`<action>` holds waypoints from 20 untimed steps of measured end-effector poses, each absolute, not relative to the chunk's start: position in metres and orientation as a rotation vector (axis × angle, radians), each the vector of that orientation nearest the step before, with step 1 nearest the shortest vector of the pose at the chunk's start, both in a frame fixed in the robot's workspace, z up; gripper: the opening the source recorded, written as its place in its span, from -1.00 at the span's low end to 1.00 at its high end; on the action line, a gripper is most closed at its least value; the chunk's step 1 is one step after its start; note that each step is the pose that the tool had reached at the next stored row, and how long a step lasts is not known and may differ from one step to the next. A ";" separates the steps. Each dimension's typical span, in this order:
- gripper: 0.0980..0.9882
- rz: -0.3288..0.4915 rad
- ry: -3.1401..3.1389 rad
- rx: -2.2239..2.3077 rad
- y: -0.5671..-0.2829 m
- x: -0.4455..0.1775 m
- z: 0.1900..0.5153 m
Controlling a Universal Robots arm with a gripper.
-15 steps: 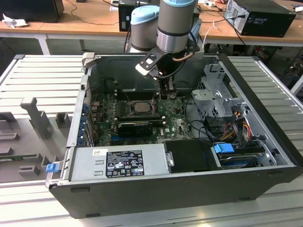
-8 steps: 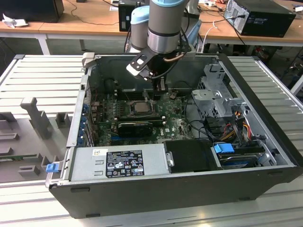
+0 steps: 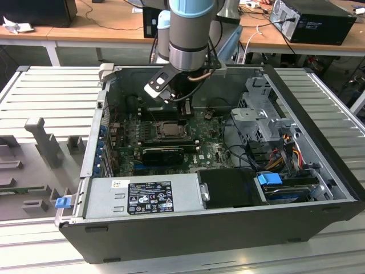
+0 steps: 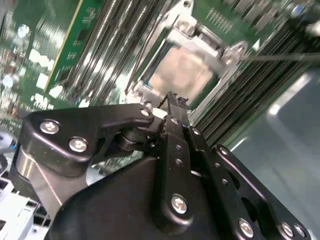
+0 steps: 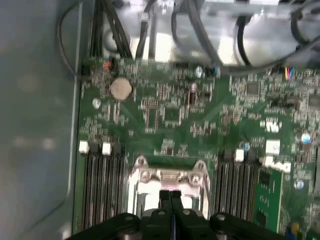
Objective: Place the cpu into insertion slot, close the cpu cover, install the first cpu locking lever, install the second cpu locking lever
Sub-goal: 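Close the cpu cover, then install the first cpu locking lever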
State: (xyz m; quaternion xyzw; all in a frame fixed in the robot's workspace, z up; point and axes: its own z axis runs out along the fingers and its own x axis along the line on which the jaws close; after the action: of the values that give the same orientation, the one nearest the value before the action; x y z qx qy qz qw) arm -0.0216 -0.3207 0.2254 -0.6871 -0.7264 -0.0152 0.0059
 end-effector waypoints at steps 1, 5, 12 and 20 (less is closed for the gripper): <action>-0.98 -0.048 -2.274 -2.150 -0.321 -0.026 0.225; -0.98 -0.048 -2.274 -2.150 -0.321 -0.031 0.225; -0.98 -0.048 -2.274 -2.150 -0.321 -0.037 0.225; -0.98 -0.048 -2.274 -2.150 -0.321 -0.037 0.256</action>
State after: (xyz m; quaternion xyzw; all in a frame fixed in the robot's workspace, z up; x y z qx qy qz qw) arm -0.0369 -0.3207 0.2556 -0.6870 -0.7264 -0.0152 0.0059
